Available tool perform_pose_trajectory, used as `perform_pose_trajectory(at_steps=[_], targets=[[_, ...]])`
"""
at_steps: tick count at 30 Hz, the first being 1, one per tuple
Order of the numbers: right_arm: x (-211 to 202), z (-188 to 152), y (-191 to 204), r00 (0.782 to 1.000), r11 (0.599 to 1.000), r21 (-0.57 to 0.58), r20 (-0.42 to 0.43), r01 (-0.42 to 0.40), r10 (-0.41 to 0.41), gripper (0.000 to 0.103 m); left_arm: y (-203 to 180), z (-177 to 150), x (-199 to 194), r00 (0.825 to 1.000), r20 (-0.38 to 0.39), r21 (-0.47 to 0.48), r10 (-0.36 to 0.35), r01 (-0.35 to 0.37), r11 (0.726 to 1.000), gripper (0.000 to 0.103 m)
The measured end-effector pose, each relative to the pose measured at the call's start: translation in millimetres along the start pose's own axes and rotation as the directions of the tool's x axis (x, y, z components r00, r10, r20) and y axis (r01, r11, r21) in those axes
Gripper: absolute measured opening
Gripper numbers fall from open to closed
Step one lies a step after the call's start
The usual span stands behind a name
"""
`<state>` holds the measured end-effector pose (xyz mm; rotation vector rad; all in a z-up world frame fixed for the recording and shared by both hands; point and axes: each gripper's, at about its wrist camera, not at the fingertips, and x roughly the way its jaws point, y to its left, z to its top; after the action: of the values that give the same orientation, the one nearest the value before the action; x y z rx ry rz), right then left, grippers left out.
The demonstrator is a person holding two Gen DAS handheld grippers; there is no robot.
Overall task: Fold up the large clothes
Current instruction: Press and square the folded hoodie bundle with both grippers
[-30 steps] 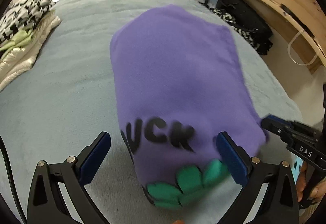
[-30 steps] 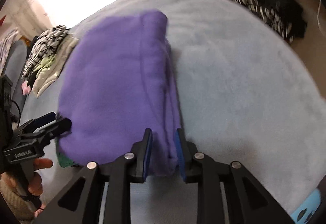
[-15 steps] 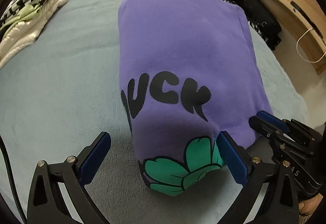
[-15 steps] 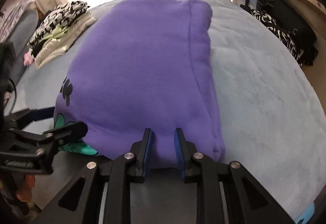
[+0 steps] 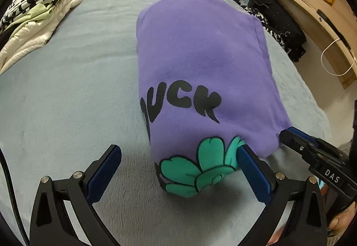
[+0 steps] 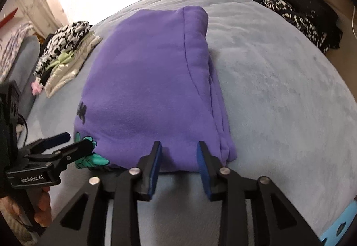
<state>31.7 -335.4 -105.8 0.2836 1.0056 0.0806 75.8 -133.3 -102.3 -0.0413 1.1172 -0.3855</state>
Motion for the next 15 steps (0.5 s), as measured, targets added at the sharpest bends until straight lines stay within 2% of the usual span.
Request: perform_pose_trajectory(at_steps=[4, 8, 9, 12, 14, 15], targets=[[-5.7, -1.0, -2.2, 0.999, 0.999, 0.032, -0.003, -0.038, 0.039, 0.044, 2.5, -4.1, -7.7, 1.000, -0.012, -0.012, -0.025, 0.025, 1.000, 0.102], [-11.4, 2.0, -11.2, 0.995, 0.990, 0.091, 0.009, -0.105, 0.104, 0.059, 13.4, -4.8, -10.5, 0.991, -0.052, -0.076, -0.122, 0.118, 0.990, 0.102], [-12.7, 3.3, -13.9, 0.993, 0.987, 0.109, 0.013, -0.121, 0.120, 0.060, 18.1, -3.0, -10.8, 0.988, -0.054, -0.093, -0.142, 0.136, 0.986, 0.102], [-12.6, 8.3, -21.9, 0.987, 0.975, 0.153, 0.010, -0.160, 0.160, 0.063, 27.1, 2.5, -13.6, 0.983, -0.041, -0.131, -0.180, 0.173, 0.976, 0.102], [-9.3, 11.8, -26.1, 0.985, 0.971, 0.169, -0.010, -0.170, 0.174, 0.075, 32.6, 8.8, -16.5, 0.980, -0.016, -0.151, -0.198, 0.194, 0.969, 0.102], [-5.8, 15.2, -29.0, 0.984, 0.970, 0.176, -0.028, -0.167, 0.174, 0.076, 34.6, 11.1, -16.3, 0.979, -0.010, -0.157, -0.205, 0.201, 0.967, 0.102]])
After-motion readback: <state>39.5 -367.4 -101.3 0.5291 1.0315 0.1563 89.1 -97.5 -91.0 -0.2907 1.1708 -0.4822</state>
